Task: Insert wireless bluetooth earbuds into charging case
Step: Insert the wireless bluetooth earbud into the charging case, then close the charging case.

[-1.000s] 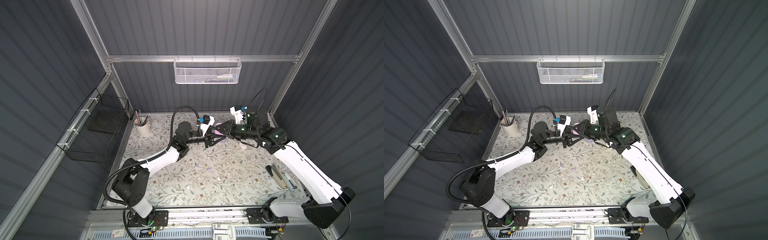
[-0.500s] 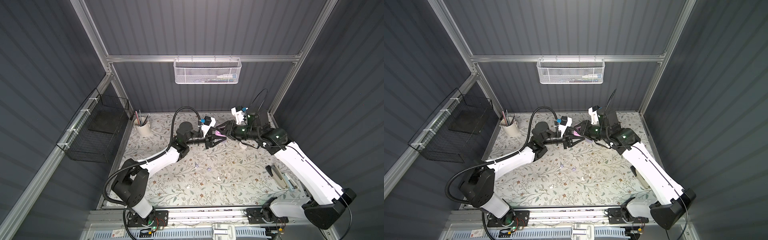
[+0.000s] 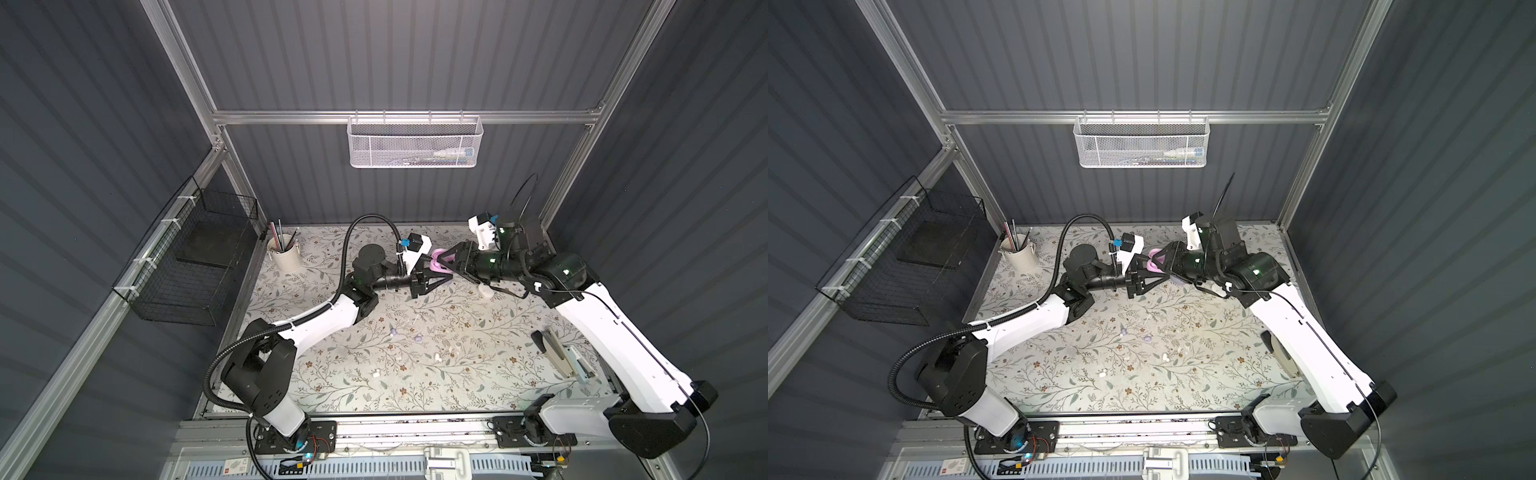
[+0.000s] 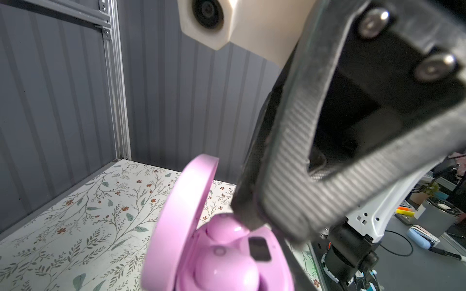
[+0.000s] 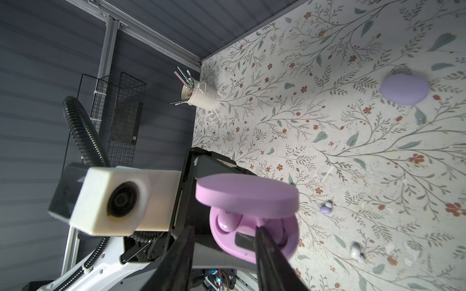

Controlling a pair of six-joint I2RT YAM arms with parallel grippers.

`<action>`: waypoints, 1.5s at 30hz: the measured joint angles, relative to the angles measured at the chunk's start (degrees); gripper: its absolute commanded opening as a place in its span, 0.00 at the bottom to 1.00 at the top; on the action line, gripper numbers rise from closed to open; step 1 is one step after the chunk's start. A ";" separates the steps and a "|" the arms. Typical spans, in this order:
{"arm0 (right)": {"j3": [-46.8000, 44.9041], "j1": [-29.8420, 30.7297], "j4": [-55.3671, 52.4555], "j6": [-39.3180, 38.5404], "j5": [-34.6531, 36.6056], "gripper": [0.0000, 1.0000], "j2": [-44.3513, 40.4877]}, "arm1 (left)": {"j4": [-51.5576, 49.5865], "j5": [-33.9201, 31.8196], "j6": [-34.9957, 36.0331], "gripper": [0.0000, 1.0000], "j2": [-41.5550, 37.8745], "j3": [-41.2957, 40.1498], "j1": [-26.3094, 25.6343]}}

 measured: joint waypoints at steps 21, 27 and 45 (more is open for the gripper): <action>24.26 -2.25 -13.51 -10.05 2.45 0.41 13.70 | 0.35 0.02 1.55 0.33 -2.19 -1.14 0.00; 23.74 0.87 -16.83 -11.85 2.49 0.40 13.90 | -0.13 0.00 1.95 0.33 -2.19 -1.14 0.02; 19.23 4.83 -22.34 -8.41 8.87 0.81 11.02 | -0.98 0.24 2.12 0.33 -2.19 -1.18 0.22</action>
